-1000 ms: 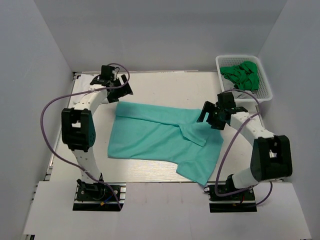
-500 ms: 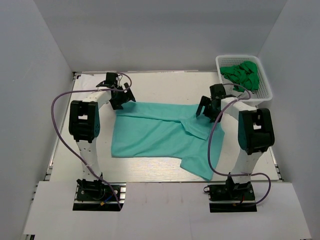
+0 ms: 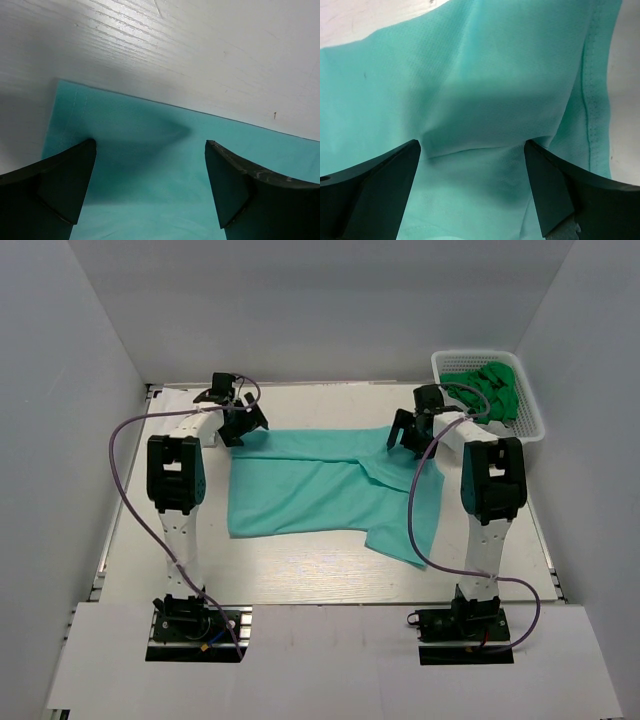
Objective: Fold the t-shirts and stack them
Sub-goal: Fold the flattened tshirt in 1/3 of the way
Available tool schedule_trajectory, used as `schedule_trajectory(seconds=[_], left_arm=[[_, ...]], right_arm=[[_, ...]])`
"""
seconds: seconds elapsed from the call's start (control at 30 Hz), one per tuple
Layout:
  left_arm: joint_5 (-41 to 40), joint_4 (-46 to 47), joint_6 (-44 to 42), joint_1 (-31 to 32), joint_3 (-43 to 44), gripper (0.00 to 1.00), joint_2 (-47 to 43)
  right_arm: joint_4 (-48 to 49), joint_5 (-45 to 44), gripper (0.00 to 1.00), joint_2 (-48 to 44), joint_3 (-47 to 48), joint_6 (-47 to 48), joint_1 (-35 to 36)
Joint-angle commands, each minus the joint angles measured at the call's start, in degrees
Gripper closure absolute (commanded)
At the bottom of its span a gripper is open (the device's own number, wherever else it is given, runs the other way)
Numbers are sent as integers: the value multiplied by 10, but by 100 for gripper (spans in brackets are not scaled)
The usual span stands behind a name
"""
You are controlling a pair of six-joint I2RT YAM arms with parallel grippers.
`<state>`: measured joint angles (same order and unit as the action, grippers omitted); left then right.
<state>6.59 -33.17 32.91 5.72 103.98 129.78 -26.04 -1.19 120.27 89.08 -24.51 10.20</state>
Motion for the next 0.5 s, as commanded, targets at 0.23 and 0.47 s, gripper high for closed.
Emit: schedule_trajectory(seconds=[0.23,0.47], left_arm=[[-43,-75,-60,7,17,0,-100],[-32,-87,-53,7,-101,0,-251]], right_arm=[[13,58,10,-148,-13,111,6],[20,48,10,-274,-156,64,11]])
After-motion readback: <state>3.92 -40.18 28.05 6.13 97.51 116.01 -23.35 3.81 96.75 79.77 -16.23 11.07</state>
